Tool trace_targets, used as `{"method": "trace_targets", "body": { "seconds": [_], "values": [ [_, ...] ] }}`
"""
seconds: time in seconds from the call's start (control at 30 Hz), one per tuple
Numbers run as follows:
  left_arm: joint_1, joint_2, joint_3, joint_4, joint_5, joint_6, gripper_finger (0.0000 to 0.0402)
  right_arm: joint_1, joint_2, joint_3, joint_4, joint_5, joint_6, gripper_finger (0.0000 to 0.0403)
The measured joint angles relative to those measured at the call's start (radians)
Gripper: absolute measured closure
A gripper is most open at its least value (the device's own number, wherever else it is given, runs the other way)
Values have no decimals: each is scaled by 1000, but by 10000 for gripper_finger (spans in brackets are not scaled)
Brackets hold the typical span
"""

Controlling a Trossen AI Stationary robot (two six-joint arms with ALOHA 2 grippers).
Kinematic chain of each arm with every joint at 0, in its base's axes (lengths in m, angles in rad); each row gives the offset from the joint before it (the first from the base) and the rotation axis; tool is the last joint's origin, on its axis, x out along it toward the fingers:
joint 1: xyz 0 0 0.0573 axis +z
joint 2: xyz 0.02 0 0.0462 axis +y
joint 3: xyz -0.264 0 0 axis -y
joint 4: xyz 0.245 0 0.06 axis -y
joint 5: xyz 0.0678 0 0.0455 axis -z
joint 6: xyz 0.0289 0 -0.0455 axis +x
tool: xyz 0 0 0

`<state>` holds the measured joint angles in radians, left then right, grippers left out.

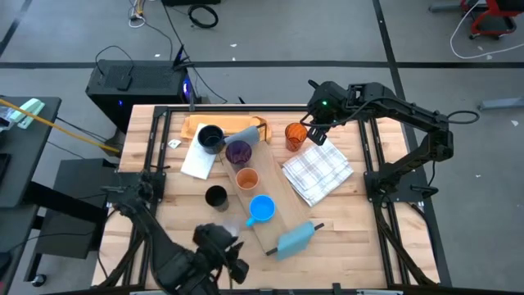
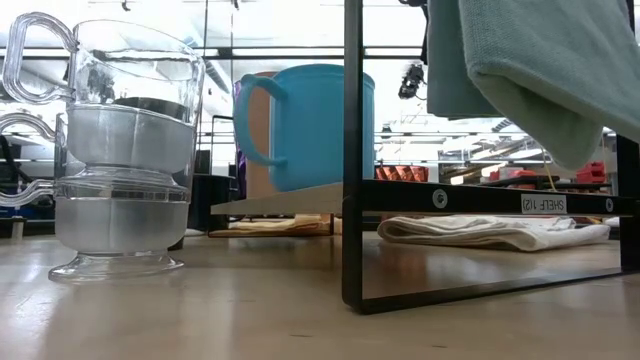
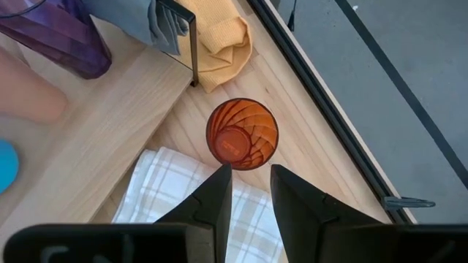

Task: Stack small to large cups/mugs on shelf
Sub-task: Put the top transparent mug on the shelf

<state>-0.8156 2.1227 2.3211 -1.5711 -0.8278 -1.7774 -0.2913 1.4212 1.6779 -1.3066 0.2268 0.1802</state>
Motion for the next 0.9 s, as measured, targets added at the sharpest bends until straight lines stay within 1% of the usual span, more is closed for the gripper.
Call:
{"method": "trace_targets", "body": {
  "seconds": [0.07,0.13,0.27,0.4,0.43,0.47,0.67,0.8,0.9],
  "values": [
    [-10,2,-2,1,40,-44,303,0,0,0,-2,0,-5,300],
    [-8,3,-8,1,100,-50,310,0,0,0,-3,-5,-11,300],
    [-4,8,-70,1,214,-95,324,0,0,0,-5,-47,-28,300],
    [-6,9,-152,-2,379,-159,333,0,0,0,-20,-48,-51,300],
    [-6,12,-159,-3,423,-175,334,0,0,0,-27,-48,-52,300],
    [-5,13,-160,1,446,-181,335,0,0,0,-36,-48,-53,300],
    [9,11,-79,0,416,-200,335,0,0,0,-42,-48,-57,300],
    [41,9,-55,1,500,-200,335,0,0,0,-42,-48,-61,300],
    [59,9,-55,0,524,-170,335,0,0,0,-43,-48,-61,300]
  ]
}}
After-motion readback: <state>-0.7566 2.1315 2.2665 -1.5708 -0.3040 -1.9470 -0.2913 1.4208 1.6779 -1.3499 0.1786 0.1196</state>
